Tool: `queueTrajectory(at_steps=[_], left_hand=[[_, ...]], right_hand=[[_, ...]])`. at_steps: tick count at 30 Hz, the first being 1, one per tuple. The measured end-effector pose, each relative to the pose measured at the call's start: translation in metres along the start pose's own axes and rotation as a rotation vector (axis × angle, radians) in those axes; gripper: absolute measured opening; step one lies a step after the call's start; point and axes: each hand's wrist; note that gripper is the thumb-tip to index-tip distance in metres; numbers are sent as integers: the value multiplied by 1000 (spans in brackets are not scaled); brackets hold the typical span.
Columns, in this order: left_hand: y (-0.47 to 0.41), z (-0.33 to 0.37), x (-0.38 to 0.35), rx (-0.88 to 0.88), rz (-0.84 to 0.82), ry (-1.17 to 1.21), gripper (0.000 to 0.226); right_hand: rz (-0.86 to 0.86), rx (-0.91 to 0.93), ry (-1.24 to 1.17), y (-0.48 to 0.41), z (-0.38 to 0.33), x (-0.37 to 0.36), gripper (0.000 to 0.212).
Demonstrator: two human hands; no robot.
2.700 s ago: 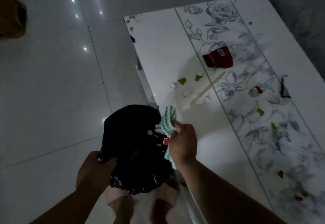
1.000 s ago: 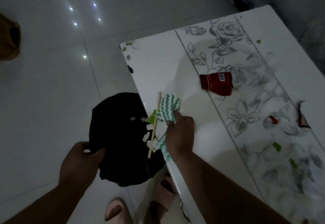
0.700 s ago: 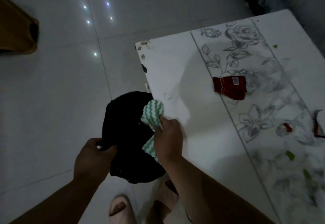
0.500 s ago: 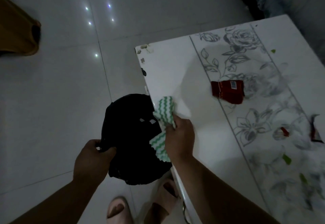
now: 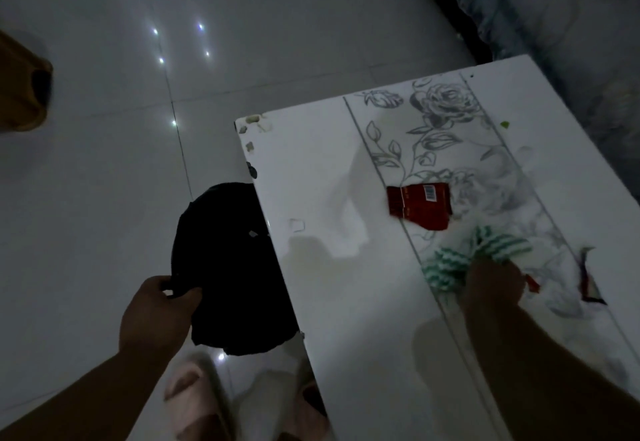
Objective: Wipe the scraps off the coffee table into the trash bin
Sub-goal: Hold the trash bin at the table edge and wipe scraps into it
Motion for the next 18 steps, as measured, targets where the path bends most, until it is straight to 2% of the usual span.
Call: queueTrajectory(at_steps=[1,5,9,12,15,18], left_hand=[[-3,1,-1,5,-6,12,43],[-20,1,-5,0,-42,76,40],[-38,3,-2,12,-99,78,32],[-45,4,2,-1,-108,39,27],[-50,7,11,22,-118,45,24],[-55,10,22,42,-150,44,24]], right_hand=[[23,47,134,-8,-5,4,31],[35,157,306,-53,-45,11,31],[-53,338,335,-70,-90,3,33],[-130,508,431,-55,-112,-24,36],[-203,586,474,-23,-125,-60,44],[-190,621,373,16,-132,-95,49]])
Point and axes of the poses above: each hand's wrist, its own y-axis away from the middle knuckle, its own x-axis out of the back of the hand, z = x × y, and after that the axes turned 13 degrees about -z, right-handed
